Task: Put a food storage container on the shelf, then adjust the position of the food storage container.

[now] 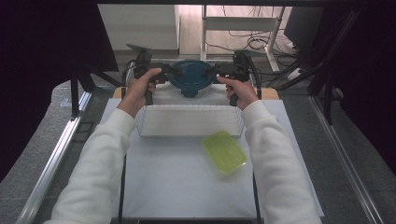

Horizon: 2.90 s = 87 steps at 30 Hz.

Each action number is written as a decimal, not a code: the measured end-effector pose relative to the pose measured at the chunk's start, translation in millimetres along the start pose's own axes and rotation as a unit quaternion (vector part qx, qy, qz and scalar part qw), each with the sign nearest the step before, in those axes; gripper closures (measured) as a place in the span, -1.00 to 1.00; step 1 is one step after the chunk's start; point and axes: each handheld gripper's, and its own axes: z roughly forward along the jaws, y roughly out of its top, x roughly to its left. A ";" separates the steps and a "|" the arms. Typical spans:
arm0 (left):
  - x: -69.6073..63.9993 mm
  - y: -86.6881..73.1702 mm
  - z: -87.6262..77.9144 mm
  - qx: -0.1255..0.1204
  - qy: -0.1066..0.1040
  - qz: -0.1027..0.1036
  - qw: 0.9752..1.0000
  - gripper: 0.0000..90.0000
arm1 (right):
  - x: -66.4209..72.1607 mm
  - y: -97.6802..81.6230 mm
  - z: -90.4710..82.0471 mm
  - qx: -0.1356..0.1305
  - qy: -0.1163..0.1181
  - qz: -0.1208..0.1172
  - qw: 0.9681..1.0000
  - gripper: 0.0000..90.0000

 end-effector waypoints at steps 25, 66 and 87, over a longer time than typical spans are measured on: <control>-24.7 -119.7 -86.0 -0.056 0.078 0.207 0.974 -0.60 | 25.3 -101.4 -110.0 -0.105 -0.055 -0.276 0.954 -0.52; 39.6 -237.8 -56.7 0.040 0.117 0.220 0.968 -0.56 | -74.0 -232.8 -90.9 -0.007 -0.134 -0.285 0.949 -0.43; 44.3 -246.9 -56.5 0.055 0.148 0.220 0.963 -0.59 | -77.9 -216.8 -90.4 0.003 -0.145 -0.293 0.945 -0.14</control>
